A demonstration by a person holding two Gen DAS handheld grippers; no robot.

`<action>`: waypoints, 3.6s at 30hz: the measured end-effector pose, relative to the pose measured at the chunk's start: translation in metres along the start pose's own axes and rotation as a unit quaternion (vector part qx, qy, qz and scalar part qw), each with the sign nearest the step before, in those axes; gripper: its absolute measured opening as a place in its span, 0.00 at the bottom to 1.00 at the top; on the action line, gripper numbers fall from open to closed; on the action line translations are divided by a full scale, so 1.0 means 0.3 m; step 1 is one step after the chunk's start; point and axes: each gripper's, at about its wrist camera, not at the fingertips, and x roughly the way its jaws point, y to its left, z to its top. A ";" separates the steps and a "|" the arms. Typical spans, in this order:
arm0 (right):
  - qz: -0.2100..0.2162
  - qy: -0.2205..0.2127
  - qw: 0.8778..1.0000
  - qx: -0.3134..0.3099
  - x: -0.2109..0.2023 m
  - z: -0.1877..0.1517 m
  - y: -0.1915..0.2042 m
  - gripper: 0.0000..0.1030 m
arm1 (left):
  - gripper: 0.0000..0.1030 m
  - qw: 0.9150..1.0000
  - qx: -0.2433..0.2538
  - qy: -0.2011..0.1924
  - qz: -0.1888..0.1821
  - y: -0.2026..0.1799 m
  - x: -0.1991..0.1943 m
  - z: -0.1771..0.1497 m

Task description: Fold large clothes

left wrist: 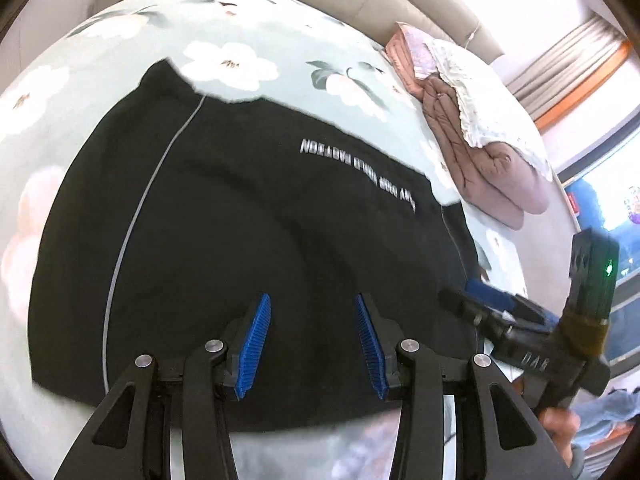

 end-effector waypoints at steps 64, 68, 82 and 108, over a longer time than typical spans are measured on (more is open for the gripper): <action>0.224 0.024 0.961 0.158 0.217 -0.025 -0.696 0.72 | 0.53 0.985 -0.140 0.015 -0.097 0.610 0.154 0.215; 0.197 -0.012 0.971 0.135 0.081 -0.043 -0.661 0.44 | 0.29 0.989 -0.115 -0.036 -0.090 0.527 0.017 0.179; 0.160 -0.042 0.984 0.066 -0.425 -0.359 -0.292 0.33 | 0.23 0.988 -0.065 -0.058 -0.129 0.422 -0.547 -0.102; 0.027 0.069 0.978 0.193 -0.485 -0.892 -0.300 0.68 | 0.32 0.995 -0.092 0.035 0.003 0.759 -0.685 -0.536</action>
